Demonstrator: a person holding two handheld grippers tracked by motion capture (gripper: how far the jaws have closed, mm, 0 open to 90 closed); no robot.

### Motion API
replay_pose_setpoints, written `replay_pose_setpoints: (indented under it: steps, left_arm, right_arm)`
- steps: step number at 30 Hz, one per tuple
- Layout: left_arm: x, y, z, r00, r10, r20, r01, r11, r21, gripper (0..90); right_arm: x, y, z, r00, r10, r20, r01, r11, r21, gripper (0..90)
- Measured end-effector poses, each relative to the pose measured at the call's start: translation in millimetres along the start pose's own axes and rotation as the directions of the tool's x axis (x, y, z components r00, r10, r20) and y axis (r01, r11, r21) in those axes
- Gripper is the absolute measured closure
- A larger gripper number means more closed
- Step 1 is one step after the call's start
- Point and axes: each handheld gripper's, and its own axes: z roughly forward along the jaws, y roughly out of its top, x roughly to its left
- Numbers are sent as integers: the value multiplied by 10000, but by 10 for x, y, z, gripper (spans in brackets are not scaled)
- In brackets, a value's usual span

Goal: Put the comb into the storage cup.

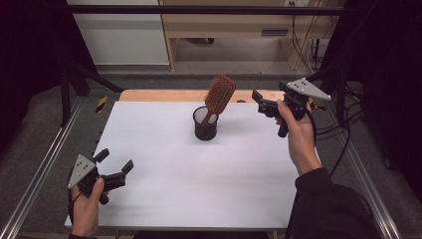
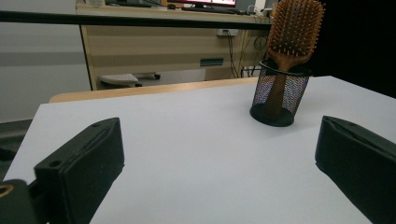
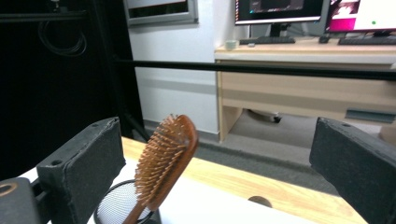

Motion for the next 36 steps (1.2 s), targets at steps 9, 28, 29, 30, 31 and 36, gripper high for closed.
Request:
replay_pose_setpoints:
  steps: [9,28,29,30,31,36]
  left_arm:
    - [6,0,-8,10000,42,11,-42,10000,-71,14]
    - [24,-17,0,9999,107,48,-106,9999,-111,14]
    - [27,-21,-8,9998,177,0,-177,9998,-81,14]
    - [33,-25,-15,9998,211,0,-211,9997,-80,14]
    - [42,-27,-24,9998,201,4,-201,9998,-83,14]
    - [92,-44,-69,10000,-62,-22,62,9998,-172,14]
  right_arm:
    - [-72,-59,-146,9999,-77,97,78,9999,-106,29]
    - [-219,-323,-410,9991,-390,165,390,9992,7,40]
    - [-228,-340,-430,9990,-396,200,396,9992,6,41]
    - [-232,-357,-448,9991,-363,225,364,9993,-8,41]
    - [-234,-374,-471,9992,-335,231,335,9994,10,41]
    - [-240,-459,-567,9991,-359,238,358,9994,38,41]
